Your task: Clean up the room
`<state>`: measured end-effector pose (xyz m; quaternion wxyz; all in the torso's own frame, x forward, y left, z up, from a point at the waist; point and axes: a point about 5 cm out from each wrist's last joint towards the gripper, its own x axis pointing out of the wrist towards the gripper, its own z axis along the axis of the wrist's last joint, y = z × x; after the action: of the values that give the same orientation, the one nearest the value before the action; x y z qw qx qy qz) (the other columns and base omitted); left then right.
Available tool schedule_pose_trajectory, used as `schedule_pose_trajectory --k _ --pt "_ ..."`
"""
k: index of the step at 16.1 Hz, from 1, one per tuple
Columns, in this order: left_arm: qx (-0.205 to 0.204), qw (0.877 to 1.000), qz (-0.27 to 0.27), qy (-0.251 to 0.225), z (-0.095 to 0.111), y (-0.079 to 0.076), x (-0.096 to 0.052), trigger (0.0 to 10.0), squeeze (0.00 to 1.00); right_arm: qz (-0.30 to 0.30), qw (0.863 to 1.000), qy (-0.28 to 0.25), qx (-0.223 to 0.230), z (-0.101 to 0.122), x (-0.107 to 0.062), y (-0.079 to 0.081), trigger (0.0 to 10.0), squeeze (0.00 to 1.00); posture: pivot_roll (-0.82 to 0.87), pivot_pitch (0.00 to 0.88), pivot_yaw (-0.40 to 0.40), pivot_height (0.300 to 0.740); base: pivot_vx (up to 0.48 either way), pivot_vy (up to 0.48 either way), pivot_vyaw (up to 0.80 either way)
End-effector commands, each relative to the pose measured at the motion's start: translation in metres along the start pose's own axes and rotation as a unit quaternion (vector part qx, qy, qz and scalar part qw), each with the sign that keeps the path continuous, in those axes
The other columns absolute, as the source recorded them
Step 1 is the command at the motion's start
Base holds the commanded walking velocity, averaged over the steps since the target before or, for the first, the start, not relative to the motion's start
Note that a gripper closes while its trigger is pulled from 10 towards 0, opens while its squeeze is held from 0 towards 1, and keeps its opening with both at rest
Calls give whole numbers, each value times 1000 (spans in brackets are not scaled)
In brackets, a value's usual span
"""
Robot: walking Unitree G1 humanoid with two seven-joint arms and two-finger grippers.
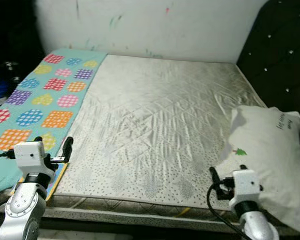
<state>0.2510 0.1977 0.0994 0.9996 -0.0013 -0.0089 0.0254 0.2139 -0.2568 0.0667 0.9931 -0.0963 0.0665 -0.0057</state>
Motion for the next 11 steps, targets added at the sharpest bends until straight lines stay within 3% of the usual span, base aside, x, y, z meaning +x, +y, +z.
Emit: schedule_pose_trajectory --k 1,2,3,4,7,8,11 --pt "0 1000 -7 -2 3 -3 2 10000 0 6 1000 -29 8 16 6 4 10000 0 -62 28 -24 740 0 0 0" --pt "0 1000 -7 -3 3 -4 2 10000 0 17 999 -45 23 24 9 12 10000 0 -61 26 -23 740 0 0 0" --pt "-1 1000 -6 -4 4 -3 2 10000 0 43 997 -59 23 30 4 22 10000 0 -59 24 -24 740 0 0 0" --pt "0 1000 -5 -4 4 -2 2 10000 0 54 997 -48 14 24 -8 23 10000 0 -61 22 -22 740 0 0 0" --pt "0 1000 -7 -3 5 -1 4 10000 0 38 999 9 0 0 -46 8 10000 0 -86 26 -7 740 0 0 0" --pt "-1 1000 -13 -3 4 -3 6 10000 0 34 999 16 -2 -2 -51 7 10000 0 -101 25 1 740 0 0 0" --pt "-3 1000 -24 -7 7 -9 13 10000 0 27 1000 -9 1 6 -40 9 10000 0 -101 15 6 740 0 0 0"
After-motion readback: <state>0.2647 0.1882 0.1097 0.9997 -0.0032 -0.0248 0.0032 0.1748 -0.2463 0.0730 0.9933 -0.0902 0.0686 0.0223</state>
